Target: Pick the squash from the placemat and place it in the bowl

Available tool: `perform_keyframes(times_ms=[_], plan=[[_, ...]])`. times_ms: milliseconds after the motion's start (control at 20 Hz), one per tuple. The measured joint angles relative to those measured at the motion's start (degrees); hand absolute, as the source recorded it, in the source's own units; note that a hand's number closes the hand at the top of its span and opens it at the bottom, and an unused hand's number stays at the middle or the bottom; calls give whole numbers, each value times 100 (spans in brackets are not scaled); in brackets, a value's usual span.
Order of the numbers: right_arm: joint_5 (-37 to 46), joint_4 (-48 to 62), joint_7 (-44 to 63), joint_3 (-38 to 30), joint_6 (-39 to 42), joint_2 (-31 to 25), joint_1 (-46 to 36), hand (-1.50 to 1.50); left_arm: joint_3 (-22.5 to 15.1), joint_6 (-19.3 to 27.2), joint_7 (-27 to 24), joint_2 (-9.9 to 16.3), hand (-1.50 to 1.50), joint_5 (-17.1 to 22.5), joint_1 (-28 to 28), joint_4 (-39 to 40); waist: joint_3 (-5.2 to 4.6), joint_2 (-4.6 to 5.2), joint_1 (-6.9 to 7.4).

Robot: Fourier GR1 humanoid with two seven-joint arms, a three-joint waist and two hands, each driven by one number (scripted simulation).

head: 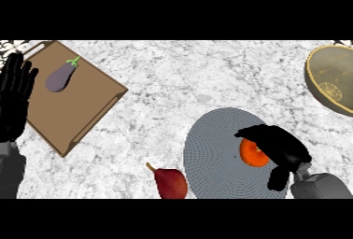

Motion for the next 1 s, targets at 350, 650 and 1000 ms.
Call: perform_keyframes(times_ms=[350,650,1000], plan=[[208,296,-666,-137,-607,19,-99,150,-40,53,12,-129,0,-144,-54,23,-26,-18,-12],[244,205,-1038,-463,-824,-161,28,150,-61,111,70,-227,0,-237,-13,-106,-22,-20,-26],[-366,1474,-1692,-2560,-999,-1893,357,150,129,163,37,-161,0,-183,121,-154,50,61,-347]])
